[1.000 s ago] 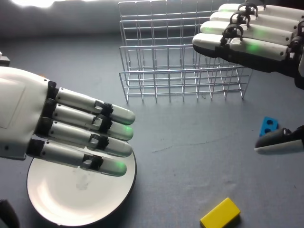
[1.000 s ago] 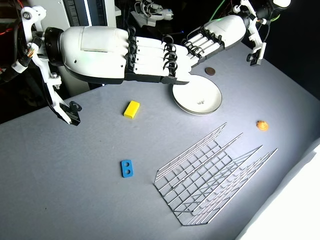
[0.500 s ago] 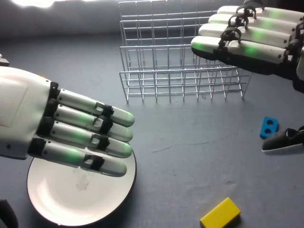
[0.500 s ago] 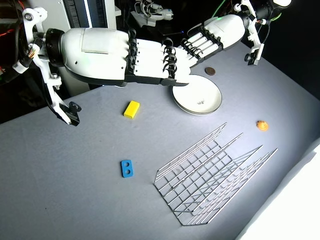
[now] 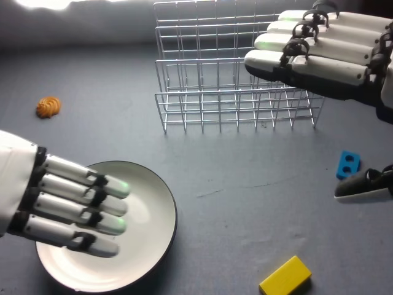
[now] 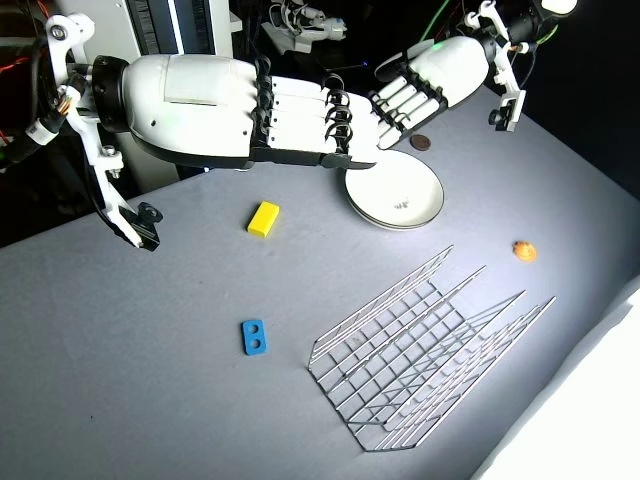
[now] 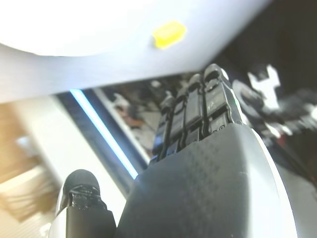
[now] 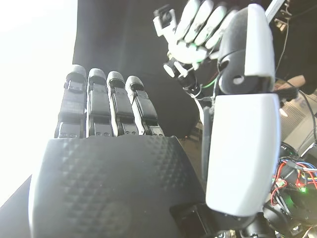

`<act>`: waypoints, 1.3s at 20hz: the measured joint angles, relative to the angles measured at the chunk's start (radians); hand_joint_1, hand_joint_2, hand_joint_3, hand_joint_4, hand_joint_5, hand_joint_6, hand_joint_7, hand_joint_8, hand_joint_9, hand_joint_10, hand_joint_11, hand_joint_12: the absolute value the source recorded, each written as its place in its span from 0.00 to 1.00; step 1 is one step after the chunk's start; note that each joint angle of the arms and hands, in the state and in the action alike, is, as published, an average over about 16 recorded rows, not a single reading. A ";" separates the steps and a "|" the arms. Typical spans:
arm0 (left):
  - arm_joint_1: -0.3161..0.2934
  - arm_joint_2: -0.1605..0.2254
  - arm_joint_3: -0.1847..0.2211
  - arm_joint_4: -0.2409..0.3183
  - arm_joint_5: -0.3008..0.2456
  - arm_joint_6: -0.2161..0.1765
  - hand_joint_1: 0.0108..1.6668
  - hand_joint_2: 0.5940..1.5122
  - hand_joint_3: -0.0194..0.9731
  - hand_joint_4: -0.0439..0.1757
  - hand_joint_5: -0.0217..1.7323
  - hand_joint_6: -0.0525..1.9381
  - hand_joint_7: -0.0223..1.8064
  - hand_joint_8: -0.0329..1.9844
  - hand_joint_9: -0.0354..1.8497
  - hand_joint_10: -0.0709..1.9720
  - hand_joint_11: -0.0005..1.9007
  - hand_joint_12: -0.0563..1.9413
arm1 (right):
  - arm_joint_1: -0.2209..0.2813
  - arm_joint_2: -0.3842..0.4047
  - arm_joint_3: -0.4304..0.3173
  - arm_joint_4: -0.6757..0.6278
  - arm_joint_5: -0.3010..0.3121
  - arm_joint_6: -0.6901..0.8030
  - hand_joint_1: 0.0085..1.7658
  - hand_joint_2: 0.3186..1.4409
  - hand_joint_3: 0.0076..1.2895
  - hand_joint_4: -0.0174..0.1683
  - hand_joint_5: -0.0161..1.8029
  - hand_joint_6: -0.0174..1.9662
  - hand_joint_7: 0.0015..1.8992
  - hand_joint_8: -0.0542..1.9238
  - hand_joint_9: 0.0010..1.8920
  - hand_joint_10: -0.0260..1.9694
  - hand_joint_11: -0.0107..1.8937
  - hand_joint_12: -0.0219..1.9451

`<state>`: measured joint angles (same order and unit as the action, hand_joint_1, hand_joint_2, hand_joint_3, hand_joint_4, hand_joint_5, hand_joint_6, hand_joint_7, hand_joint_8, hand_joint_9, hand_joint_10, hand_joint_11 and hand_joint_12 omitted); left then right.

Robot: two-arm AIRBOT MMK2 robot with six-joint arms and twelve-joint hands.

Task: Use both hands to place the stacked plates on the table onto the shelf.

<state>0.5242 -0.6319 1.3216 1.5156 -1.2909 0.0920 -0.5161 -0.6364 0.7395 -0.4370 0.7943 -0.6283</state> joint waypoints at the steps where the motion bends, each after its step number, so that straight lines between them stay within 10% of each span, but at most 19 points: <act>1: 0.021 0.002 0.003 -0.016 0.007 0.016 0.00 0.48 0.04 0.21 0.02 0.03 0.02 0.01 0.03 0.04 0.01 0.02 | 0.000 0.000 0.000 -0.001 0.000 0.000 0.59 0.46 0.01 0.08 0.02 0.02 0.01 0.03 0.01 0.01 0.02 0.01; 13: 0.183 0.013 0.019 -0.166 0.092 0.186 0.00 0.48 0.03 0.23 0.02 0.03 0.02 0.01 0.03 0.04 0.01 0.02 | 0.000 -0.004 -0.003 -0.018 -0.002 0.000 0.56 0.47 0.01 0.08 0.02 0.02 0.01 0.03 0.01 0.01 0.02 0.01; 26: 0.276 0.001 0.084 -0.154 0.174 0.194 0.00 0.49 0.03 0.22 0.02 0.03 0.02 0.01 0.03 0.04 0.01 0.02 | 0.000 -0.005 -0.004 -0.023 -0.002 -0.001 0.54 0.48 0.01 0.08 0.02 0.02 0.01 0.03 0.01 0.01 0.02 0.01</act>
<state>0.8001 -0.6307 1.4056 1.3612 -1.1171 0.2856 -0.5164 -0.6415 0.7360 -0.4604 0.7921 -0.6295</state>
